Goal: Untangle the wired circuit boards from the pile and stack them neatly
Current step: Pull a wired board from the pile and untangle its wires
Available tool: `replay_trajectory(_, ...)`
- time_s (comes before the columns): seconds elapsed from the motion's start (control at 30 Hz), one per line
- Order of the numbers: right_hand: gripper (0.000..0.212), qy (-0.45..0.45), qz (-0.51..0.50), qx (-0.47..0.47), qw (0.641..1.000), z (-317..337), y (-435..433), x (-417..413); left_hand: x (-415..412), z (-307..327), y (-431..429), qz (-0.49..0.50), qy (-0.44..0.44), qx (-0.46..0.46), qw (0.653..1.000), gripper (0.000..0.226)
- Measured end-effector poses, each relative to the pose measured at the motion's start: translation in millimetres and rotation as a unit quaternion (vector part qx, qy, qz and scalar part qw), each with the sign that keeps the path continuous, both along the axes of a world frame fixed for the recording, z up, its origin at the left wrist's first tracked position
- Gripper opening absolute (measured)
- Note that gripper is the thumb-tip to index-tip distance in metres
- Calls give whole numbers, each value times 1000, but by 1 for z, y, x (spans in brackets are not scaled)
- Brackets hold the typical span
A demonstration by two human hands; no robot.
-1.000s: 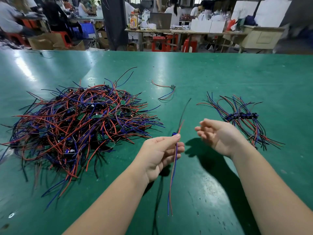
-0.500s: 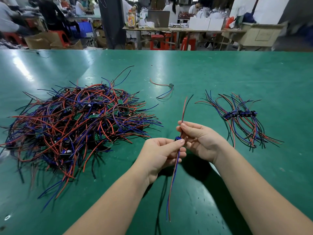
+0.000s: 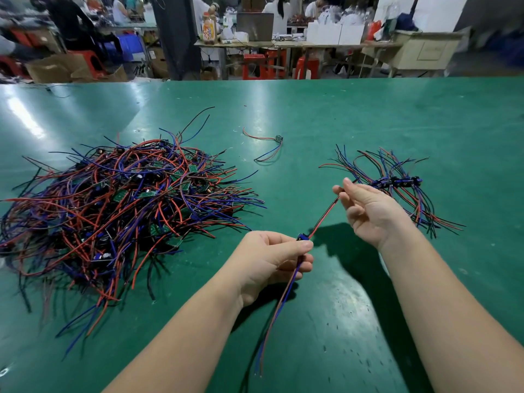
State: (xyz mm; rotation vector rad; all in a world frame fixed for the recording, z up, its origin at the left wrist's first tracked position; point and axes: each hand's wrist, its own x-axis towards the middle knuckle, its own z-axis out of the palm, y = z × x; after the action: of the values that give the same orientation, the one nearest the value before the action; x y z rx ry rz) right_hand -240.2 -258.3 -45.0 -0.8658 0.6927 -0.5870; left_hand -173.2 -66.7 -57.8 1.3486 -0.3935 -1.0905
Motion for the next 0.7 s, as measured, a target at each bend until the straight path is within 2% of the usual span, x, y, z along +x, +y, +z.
replay_trajectory(0.23,28,-27,-28,2,999,1,5,1,-1,0,0,-1,-2,-8,1000,10)
replay_trajectory(0.37,31,15,-40,-77,996,0,5,2,-3,1,0,-5,-8,-6,1000,11)
replay_trajectory(0.47,26,39,-44,-99,993,-2,5,3,-5,1,0,-8,-15,-4,1000,13)
replay_trajectory(0.6,18,37,-54,-83,994,-4,5,4,-4,0,0,-7,-18,-2,1000,14)
replay_trajectory(0.7,18,23,-45,-21,999,-3,3,3,-4,0,1,-7,-20,-1,1000,12)
